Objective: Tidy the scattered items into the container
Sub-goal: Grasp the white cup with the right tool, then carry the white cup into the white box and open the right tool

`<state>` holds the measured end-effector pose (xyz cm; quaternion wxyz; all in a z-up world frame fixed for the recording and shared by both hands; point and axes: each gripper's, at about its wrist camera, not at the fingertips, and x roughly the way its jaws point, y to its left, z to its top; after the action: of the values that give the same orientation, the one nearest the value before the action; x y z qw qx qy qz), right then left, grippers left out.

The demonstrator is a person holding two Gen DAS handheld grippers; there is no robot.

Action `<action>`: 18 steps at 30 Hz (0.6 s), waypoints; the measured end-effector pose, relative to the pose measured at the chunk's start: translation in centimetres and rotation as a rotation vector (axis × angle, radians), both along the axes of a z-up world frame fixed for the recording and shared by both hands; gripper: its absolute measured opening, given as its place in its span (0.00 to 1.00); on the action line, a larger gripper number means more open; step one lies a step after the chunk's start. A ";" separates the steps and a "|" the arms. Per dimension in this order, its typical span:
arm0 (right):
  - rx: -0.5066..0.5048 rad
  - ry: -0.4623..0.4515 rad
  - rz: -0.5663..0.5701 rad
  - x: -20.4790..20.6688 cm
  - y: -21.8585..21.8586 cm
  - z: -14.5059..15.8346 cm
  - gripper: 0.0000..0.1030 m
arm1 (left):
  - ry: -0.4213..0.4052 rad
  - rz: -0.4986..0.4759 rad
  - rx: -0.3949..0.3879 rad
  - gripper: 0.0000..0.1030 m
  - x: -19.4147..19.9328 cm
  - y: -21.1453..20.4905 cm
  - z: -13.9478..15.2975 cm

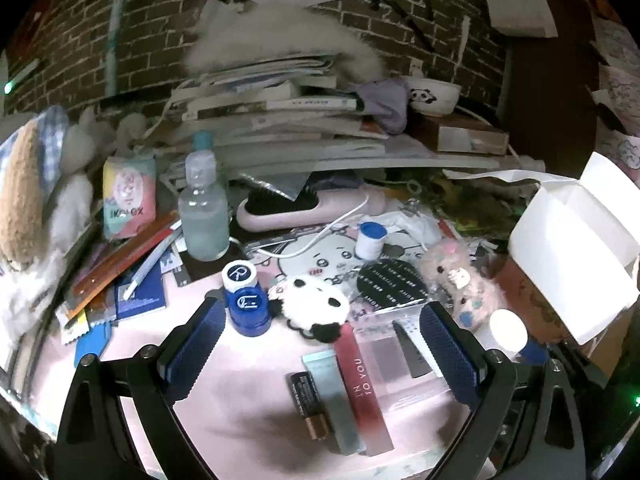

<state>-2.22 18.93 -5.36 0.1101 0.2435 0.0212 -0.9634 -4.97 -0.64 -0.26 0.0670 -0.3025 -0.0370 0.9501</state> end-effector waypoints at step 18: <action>0.124 0.130 0.031 2.3 -2.8 1.3 0.35 | -0.022 0.049 -0.001 0.95 0.4 -1.5 -0.4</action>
<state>0.07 16.11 -4.02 0.1080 0.1864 0.0917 -0.9722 -4.57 -2.13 -0.64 0.0431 -0.3120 -0.0447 0.9480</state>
